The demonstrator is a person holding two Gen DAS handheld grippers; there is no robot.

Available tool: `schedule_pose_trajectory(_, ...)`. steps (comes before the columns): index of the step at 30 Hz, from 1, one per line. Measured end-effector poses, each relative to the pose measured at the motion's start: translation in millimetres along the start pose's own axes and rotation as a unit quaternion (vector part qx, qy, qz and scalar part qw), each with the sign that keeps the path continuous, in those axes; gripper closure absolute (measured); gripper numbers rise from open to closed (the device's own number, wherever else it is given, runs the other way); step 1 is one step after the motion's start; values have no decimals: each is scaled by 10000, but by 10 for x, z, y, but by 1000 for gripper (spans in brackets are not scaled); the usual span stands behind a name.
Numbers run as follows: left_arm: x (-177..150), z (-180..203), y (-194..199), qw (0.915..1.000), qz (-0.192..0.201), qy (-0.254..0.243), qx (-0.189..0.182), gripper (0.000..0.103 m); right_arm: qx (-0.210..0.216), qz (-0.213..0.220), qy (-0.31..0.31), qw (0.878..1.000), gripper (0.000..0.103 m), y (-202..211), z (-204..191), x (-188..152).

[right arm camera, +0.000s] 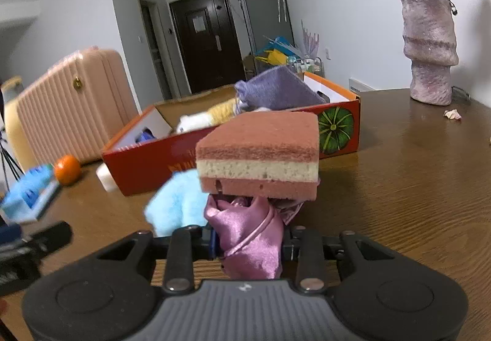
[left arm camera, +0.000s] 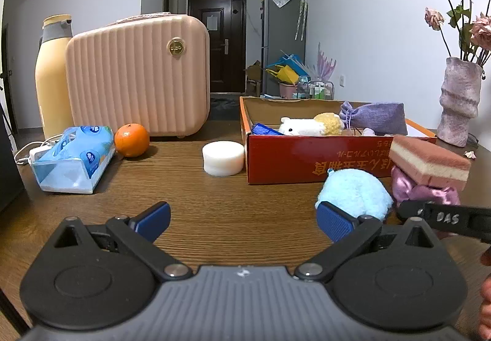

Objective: Organize soft objects
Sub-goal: 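Reach the right gripper to the pink-and-cream layered sponge and close on it, then lift the layered sponge off the table with the right gripper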

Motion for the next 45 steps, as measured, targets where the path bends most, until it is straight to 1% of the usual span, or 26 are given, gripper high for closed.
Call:
schedule_pose_trajectory(3,0,-10,-4,10000,-19,29,-6,0,193,15,-283,9994,71,41,36,40)
schedule_pose_trajectory(11,-2,-16,-6,10000,-36,38,-9,0,657,-185,-945,9932,71,44,119,55)
schedule_pose_trajectory(14,-4,-19,-6,10000,-38,47,-8,0,728,-178,-1035,9918,71,48,126,61)
schedule_pose_trajectory(17,-5,-17,-7,10000,-48,42,-16,0,907,-255,-1267,9875,71,35,146,62)
schedule_pose_trajectory(19,-4,-17,-7,10000,-46,45,-14,0,970,-279,-1434,9845,71,24,183,73)
schedule_pose_trajectory(23,-6,-20,-16,10000,-60,44,-13,0,942,-302,-1664,9811,71,-12,252,83)
schedule_pose_trajectory(30,-8,-23,-17,10000,-62,43,-9,0,1030,-348,-1742,9787,71,-38,253,86)
schedule_pose_trajectory(34,-10,-28,-26,10000,-74,45,6,0,1165,-388,-1894,9742,71,-44,263,96)
schedule_pose_trajectory(38,-15,-43,-42,9999,-103,57,45,0,1167,-419,-1901,9739,71,-63,270,104)
schedule_pose_trajectory(43,-28,-84,-63,9997,-148,124,118,0,986,-476,-1387,9843,71,-77,196,92)
schedule_pose_trajectory(45,-27,-99,-61,9997,-142,139,138,0,910,-494,-1049,9891,71,-94,162,99)
Point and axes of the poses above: each gripper's, at about its wrist camera, not at the fingertips, and y roughly against the way its jaws point, z to its right, x to its top, the point moved 7 cm from there along -y, roughly the way its jaws point, and after that the axes turned 10 degrees about -y, right-handed, at the moved point
